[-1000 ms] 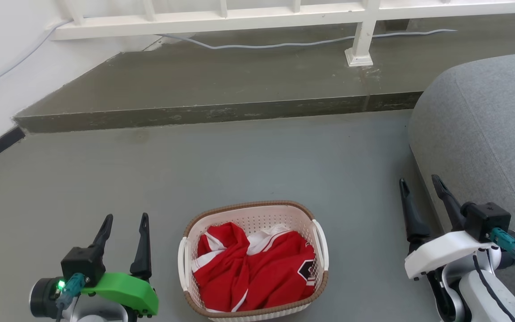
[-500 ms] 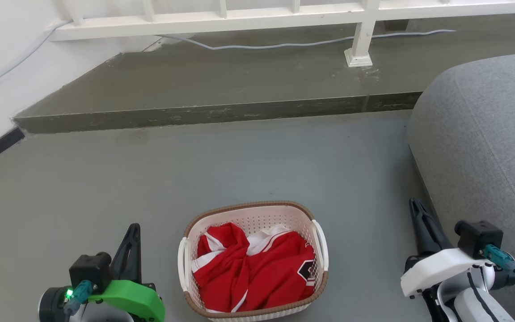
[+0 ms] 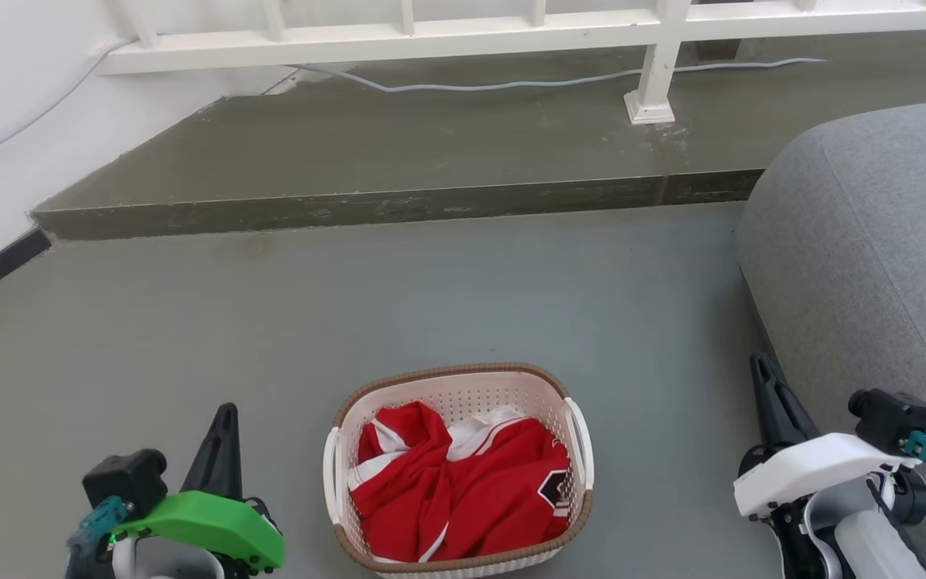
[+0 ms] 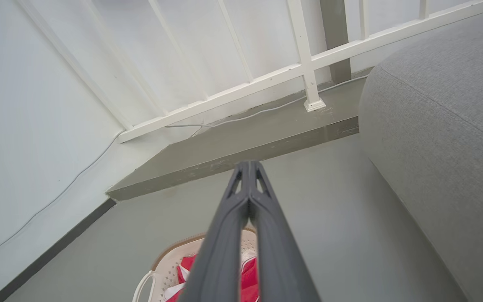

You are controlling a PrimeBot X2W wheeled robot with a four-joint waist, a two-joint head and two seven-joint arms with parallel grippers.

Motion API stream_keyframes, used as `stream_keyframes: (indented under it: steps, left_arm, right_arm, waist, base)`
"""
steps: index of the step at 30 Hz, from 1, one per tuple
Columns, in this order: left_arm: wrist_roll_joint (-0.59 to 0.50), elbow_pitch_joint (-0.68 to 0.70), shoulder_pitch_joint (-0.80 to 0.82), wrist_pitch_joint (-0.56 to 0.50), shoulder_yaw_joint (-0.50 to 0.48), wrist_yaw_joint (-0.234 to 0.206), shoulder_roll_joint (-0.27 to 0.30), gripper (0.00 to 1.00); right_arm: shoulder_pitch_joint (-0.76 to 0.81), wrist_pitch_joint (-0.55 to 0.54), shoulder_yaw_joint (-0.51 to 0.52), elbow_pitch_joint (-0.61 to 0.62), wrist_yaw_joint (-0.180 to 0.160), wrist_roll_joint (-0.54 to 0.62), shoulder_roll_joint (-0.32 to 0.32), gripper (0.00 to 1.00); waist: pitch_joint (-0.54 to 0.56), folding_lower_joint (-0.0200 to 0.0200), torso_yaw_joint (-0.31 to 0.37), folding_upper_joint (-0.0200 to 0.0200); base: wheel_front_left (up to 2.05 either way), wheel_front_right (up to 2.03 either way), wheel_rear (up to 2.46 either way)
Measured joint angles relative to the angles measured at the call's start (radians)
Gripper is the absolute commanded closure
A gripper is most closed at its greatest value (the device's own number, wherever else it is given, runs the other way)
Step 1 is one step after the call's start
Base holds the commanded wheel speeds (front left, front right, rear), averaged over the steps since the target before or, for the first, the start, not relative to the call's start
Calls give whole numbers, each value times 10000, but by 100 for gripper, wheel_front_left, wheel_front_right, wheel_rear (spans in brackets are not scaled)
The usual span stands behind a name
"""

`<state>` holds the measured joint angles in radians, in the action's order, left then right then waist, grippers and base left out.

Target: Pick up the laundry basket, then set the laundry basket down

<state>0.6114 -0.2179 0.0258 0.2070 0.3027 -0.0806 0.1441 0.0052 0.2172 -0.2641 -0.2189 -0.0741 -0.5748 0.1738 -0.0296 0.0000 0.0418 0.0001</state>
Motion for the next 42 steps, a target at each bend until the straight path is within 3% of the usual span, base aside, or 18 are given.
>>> stream_keyframes:
  steps: [42]
  left_arm:
    - [4970,-230,8,-1450,-1697,918,-360,100]
  right_arm:
    - [-176,-1423,1695,-150,888,-5218,-472,100]
  waist:
    - [127,1,-207,0]
  base:
    - [0,0,0]
